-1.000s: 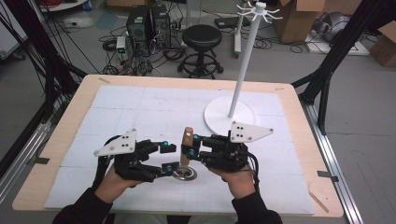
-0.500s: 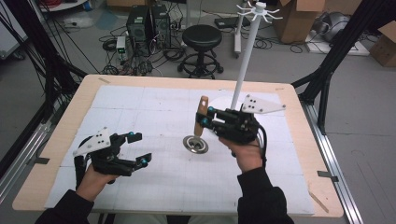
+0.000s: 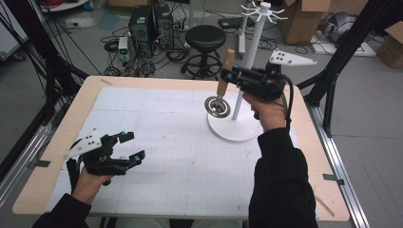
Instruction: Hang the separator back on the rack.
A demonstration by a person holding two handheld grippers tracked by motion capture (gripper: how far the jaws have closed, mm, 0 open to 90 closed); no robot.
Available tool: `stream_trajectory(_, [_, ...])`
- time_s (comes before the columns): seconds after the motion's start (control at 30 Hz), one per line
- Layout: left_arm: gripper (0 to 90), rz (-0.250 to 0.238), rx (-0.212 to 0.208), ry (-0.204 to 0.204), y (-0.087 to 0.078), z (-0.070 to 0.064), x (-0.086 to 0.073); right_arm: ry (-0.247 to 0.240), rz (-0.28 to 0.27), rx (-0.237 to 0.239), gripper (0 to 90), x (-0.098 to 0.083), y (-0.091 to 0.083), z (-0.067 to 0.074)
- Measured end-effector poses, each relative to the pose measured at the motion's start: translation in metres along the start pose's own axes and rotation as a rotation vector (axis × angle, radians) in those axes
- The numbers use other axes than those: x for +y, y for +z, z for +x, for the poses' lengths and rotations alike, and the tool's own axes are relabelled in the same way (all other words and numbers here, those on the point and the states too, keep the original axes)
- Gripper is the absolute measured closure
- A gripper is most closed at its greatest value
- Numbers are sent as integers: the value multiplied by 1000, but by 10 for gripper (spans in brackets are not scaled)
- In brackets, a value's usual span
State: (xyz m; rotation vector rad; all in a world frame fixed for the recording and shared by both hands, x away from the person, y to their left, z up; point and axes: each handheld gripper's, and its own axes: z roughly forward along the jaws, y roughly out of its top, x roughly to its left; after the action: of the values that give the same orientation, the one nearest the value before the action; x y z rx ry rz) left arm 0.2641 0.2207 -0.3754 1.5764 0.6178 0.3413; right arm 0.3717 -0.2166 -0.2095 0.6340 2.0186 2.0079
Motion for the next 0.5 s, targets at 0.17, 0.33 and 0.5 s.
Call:
stream_trajectory(0.17, [180,-5,-2,4,-1,1,0,-1,-19,-50,724,25,-7,-21])
stream_trajectory(0.33, [180,-6,-4,2,-1,1,0,2,-40,-82,724,37,-10,-33])
stream_trajectory(0.5, [179,3,-16,8,-1,1,0,12,-54,-110,724,46,-11,-44])
